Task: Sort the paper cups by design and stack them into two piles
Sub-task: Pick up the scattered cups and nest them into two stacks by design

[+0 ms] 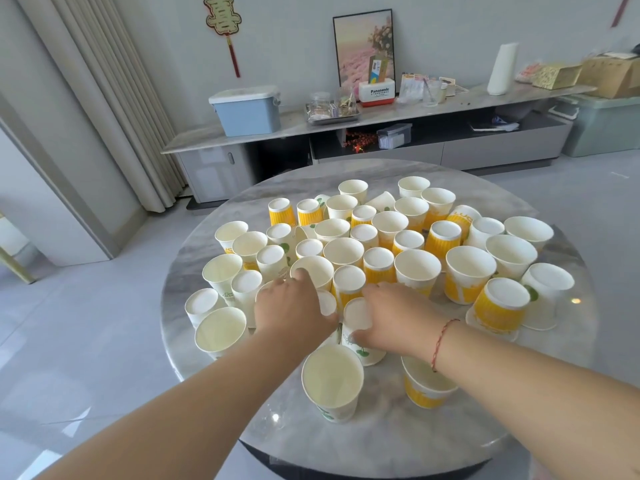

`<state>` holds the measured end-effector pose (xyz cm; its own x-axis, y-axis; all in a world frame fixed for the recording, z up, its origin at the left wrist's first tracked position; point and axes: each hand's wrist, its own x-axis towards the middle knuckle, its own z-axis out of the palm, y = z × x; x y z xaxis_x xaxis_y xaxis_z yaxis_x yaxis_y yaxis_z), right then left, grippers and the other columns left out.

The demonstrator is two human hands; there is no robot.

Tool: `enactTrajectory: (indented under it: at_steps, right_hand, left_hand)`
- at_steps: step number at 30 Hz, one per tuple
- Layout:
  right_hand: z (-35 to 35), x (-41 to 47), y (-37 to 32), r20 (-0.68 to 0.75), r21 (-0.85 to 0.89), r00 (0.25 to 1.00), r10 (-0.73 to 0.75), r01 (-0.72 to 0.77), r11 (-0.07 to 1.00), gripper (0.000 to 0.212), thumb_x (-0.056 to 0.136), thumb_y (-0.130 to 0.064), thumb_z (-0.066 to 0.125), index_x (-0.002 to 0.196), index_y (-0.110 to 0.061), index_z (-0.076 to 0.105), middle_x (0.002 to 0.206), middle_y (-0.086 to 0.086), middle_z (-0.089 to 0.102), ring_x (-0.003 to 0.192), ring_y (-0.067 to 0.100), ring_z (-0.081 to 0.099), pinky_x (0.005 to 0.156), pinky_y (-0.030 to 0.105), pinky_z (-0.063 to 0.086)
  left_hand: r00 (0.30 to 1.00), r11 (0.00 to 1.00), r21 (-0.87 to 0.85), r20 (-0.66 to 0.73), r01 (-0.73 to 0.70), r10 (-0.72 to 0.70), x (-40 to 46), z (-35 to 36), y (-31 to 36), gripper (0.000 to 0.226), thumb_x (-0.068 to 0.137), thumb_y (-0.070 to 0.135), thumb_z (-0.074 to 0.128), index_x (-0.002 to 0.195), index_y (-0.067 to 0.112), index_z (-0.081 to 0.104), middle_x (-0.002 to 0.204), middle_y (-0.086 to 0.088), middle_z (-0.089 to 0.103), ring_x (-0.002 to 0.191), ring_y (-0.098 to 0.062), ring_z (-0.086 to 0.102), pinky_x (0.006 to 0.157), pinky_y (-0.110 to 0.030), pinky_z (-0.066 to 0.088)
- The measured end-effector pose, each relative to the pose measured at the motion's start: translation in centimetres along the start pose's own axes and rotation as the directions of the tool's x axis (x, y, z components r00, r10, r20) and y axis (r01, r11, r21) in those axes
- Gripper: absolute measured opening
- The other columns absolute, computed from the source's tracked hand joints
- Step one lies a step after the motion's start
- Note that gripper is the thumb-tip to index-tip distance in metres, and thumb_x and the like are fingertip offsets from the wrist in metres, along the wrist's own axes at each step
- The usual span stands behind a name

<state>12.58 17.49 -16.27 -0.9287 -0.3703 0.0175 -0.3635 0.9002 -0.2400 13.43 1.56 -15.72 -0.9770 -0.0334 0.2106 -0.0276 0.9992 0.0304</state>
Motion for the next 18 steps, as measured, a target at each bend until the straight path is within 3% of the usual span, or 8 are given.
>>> enactTrajectory:
  at_steps: [2,6,13,18]
  right_hand:
    - [-0.4,0.0,0.1,-0.019,0.061,1.000,0.004,-0.002,0.998,0.044,0.066,-0.053,0.063,0.090,-0.018,0.052,0.088,0.001,0.059,0.081,0.022,0.058,0.061,0.030,0.046]
    - [-1.9,-0.5,0.2,-0.026,0.154,0.999,0.019,-0.015,0.988,0.039,0.067,-0.049,0.065,0.066,-0.024,0.035,0.070,-0.005,0.048,0.069,0.018,0.052,0.048,0.025,0.030]
    - [-3.3,-1.4,0.5,-0.015,0.188,0.996,0.090,-0.085,0.979,0.042,0.067,-0.052,0.066,0.078,-0.021,0.040,0.077,-0.005,0.049,0.065,0.011,0.046,0.049,0.026,0.029]
    - [-6.9,-2.3,1.8,-0.078,0.365,0.975,0.209,-0.167,0.916,0.038,0.066,-0.040,0.071,0.088,-0.019,0.047,0.080,-0.004,0.051,0.067,0.010,0.047,0.052,0.027,0.032]
  left_hand:
    - [1.000,0.999,-0.036,-0.013,0.009,-0.010,-0.2,-0.4,-0.2,0.054,0.073,0.054,0.058,0.103,0.012,0.041,0.092,-0.004,0.063,0.094,-0.027,0.058,0.067,-0.032,0.038]
    - [1.000,0.990,-0.137,0.022,0.025,-0.022,-0.3,-0.8,-1.0,0.053,0.071,0.053,0.060,0.106,0.017,0.043,0.094,0.000,0.064,0.092,-0.025,0.060,0.064,-0.032,0.043]
    - [0.997,0.980,-0.199,0.062,-0.027,0.040,-1.3,-1.4,-0.9,0.060,0.072,0.055,0.059,0.124,0.027,0.051,0.117,0.003,0.059,0.108,-0.021,0.055,0.083,-0.032,0.046]
    - [0.989,0.849,-0.507,0.069,0.149,-0.132,-1.2,-5.0,-1.9,0.039,0.068,0.046,0.070,0.098,0.024,0.059,0.091,0.009,0.060,0.080,-0.013,0.060,0.065,-0.030,0.050]
